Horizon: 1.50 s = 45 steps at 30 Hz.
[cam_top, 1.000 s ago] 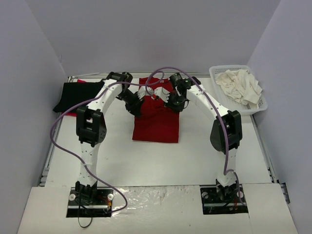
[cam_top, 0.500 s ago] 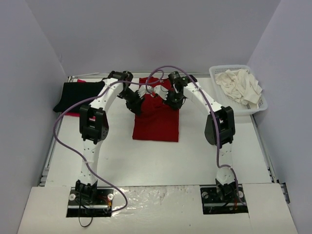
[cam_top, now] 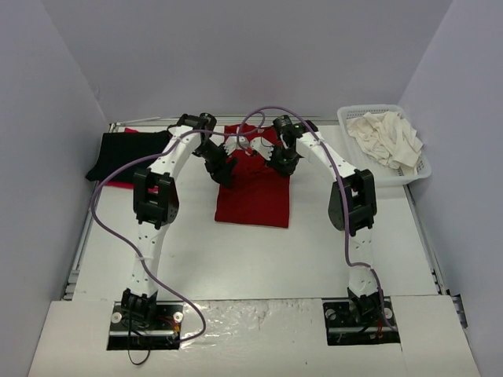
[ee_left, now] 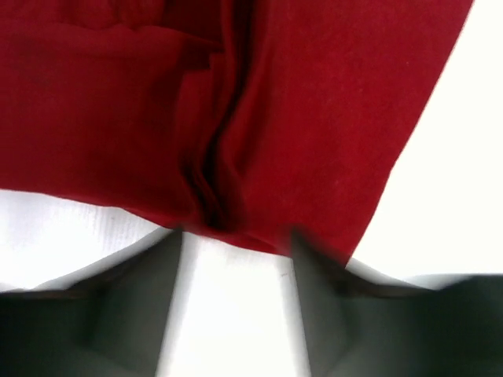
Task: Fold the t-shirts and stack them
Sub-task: Fold the folded rectangular tshirt in 1/3 of the way, then grab one side of the 2/3 rectangular tshirt with both arms
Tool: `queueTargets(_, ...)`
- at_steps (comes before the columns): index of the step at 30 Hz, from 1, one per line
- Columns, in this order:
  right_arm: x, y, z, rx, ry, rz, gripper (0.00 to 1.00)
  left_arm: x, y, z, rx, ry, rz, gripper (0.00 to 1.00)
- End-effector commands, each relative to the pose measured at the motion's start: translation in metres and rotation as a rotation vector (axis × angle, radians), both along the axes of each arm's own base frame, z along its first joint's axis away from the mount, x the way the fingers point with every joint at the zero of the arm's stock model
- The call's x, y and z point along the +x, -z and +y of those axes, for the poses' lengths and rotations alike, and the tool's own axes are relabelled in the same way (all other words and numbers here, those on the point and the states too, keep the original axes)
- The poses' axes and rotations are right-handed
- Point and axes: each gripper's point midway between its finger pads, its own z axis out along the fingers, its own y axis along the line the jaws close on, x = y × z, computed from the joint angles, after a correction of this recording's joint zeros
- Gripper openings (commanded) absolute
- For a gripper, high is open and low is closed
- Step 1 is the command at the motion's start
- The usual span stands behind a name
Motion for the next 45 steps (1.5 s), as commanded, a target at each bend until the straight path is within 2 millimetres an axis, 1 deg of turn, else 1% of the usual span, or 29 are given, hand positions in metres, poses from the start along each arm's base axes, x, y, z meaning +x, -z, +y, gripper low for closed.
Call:
queueTargets(1,0.009,0.013,-0.027,-0.067,0.105,0.014,0.00,0.015,-0.026,-0.004,-0.029,0.026,-0.113,0.62)
queueTargets(2,0.012,0.013,-0.027,-0.070,0.113,0.005,0.11,0.019,-0.027,-0.005,-0.029,0.023,-0.133,0.70)
queueTargets(3,0.014,0.014,-0.028,-0.067,0.120,-0.003,0.16,0.022,-0.031,-0.003,-0.023,0.025,-0.159,0.78)
queueTargets(4,0.017,0.014,-0.028,-0.070,0.122,-0.011,0.25,0.028,-0.033,0.002,0.003,0.003,-0.185,0.91)
queueTargets(5,0.019,0.014,-0.028,-0.068,0.130,-0.020,0.32,0.036,-0.036,0.003,0.002,-0.006,-0.223,0.95)
queueTargets(7,0.026,0.011,-0.028,-0.069,0.148,-0.050,0.36,0.047,-0.054,0.008,-0.001,-0.036,-0.294,0.97)
queueTargets(8,0.032,0.007,-0.027,-0.063,0.159,-0.073,0.43,0.048,-0.059,0.013,0.000,-0.050,-0.305,0.97)
queueTargets(10,0.035,0.000,-0.028,-0.057,0.181,-0.101,0.46,0.050,-0.078,0.020,-0.001,-0.072,-0.352,0.98)
queueTargets(12,0.042,-0.013,-0.025,-0.031,0.208,-0.148,0.48,0.041,-0.091,0.025,0.000,-0.076,-0.373,0.97)
queueTargets(14,0.045,-0.024,-0.022,-0.002,0.221,-0.174,0.50,0.024,-0.095,0.032,0.012,-0.076,-0.369,0.97)
queueTargets(16,0.042,-0.046,-0.020,0.041,0.227,-0.200,0.51,0.015,-0.098,0.034,0.013,-0.073,-0.393,0.97)
queueTargets(17,0.036,-0.047,-0.018,0.061,0.229,-0.187,0.51,0.002,-0.115,0.035,0.014,-0.068,-0.438,0.96)
queueTargets(18,0.031,-0.062,-0.018,0.086,0.229,-0.202,0.51,-0.015,-0.094,0.039,0.042,-0.056,-0.397,0.95)
queueTargets(19,0.025,-0.067,-0.019,0.098,0.226,-0.198,0.52,-0.018,-0.094,0.039,0.045,-0.053,-0.429,0.94)
queueTargets(20,0.011,-0.058,-0.020,0.104,0.212,-0.159,0.52,-0.032,-0.107,0.037,0.057,-0.039,-0.483,0.94)
queueTargets(21,0.003,-0.073,-0.022,0.129,0.207,-0.173,0.52,-0.049,-0.081,0.038,0.085,-0.004,-0.456,0.94)
queueTargets(22,-0.004,-0.074,-0.025,0.141,0.212,-0.161,0.53,-0.059,-0.075,0.038,0.103,0.011,-0.466,0.94)
queueTargets(23,-0.013,-0.074,-0.026,0.151,0.212,-0.145,0.53,-0.071,-0.080,0.039,0.113,0.022,-0.506,0.94)
queueTargets(24,-0.029,-0.071,-0.030,0.158,0.216,-0.117,0.54,-0.085,-0.053,0.036,0.162,0.056,-0.501,0.94)
queueTargets(26,-0.044,-0.066,-0.037,0.157,0.236,-0.088,0.54,-0.103,-0.044,0.034,0.180,0.084,-0.530,0.94)
queueTargets(27,-0.059,-0.059,-0.042,0.153,0.255,-0.056,0.54,-0.107,-0.039,0.027,0.183,0.102,-0.558,0.94)
queueTargets(28,-0.066,-0.055,-0.044,0.150,0.266,-0.040,0.54,-0.119,-0.018,0.032,0.207,0.114,-0.528,0.94)
queueTargets(29,-0.073,-0.051,-0.047,0.148,0.275,-0.024,0.55,-0.124,-0.014,0.031,0.211,0.115,-0.538,0.94)
queueTargets(30,-0.086,-0.043,-0.050,0.146,0.286,0.010,0.55,-0.121,-0.012,0.027,0.211,0.102,-0.571,0.94)
queueTargets(31,-0.094,-0.039,-0.052,0.144,0.287,0.031,0.55,-0.127,0.001,0.031,0.223,0.096,-0.560,0.94)
queueTargets(33,-0.111,-0.030,-0.058,0.146,0.292,0.076,0.55,-0.117,0.004,0.030,0.219,0.040,-0.603,0.94)
queueTargets(34,-0.115,-0.027,-0.061,0.146,0.298,0.087,0.55,-0.121,0.013,0.033,0.227,0.035,-0.601,0.94)
queueTargets(40,-0.128,-0.013,-0.083,0.170,0.381,0.157,0.55,-0.097,0.024,0.040,0.263,-0.039,-0.742,0.94)
queueTargets(45,-0.124,-0.008,-0.097,0.182,0.427,0.172,0.55,-0.083,0.012,0.033,0.212,-0.086,-0.838,0.94)
